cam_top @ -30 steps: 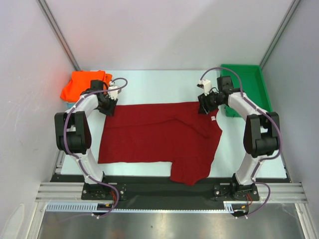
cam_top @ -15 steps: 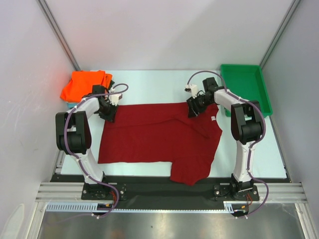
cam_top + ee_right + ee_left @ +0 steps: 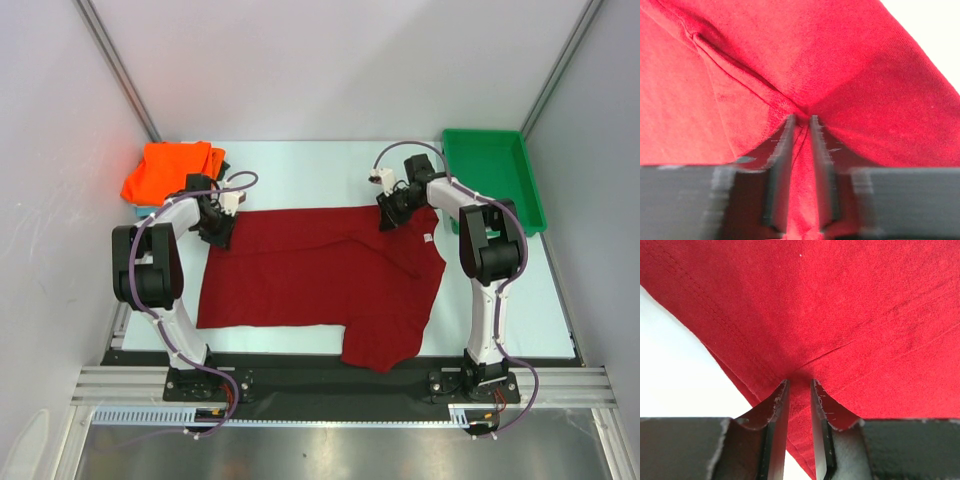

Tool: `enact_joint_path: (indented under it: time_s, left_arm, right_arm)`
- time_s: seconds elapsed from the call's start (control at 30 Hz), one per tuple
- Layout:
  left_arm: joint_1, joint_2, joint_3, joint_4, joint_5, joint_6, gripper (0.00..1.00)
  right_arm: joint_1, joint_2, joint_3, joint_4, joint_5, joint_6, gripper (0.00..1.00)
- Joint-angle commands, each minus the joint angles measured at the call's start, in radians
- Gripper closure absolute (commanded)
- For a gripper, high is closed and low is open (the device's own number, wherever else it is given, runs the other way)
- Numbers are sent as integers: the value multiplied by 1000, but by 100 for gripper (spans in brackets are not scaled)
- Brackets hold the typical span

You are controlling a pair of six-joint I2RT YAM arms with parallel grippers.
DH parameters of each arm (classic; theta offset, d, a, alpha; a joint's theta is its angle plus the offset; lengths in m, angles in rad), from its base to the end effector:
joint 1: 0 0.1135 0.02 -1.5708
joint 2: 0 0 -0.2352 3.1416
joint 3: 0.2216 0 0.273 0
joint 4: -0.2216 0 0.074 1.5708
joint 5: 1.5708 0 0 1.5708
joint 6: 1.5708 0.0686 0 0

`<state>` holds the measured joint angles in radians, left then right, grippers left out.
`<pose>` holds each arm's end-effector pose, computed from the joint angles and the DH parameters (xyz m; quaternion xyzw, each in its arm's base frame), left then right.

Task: Fold and stack the t-shirts
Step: Fold the tshirt

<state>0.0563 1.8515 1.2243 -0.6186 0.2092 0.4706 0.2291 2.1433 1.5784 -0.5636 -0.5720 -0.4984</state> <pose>0.3813 0.0072 0.0981 0.2184 0.9570 -0.0576 0.1822 0.4404 0.1408 0.1003 -0.3908 0.8528 0.2445 0.2455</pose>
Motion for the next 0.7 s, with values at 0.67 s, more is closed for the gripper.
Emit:
enact_joint_path:
  time_s: [0.67]
  left_arm:
    - [-4,-75,-17,54,22,-18,74]
  right_arm:
    - [160,-328,-201,-22,17,6,100]
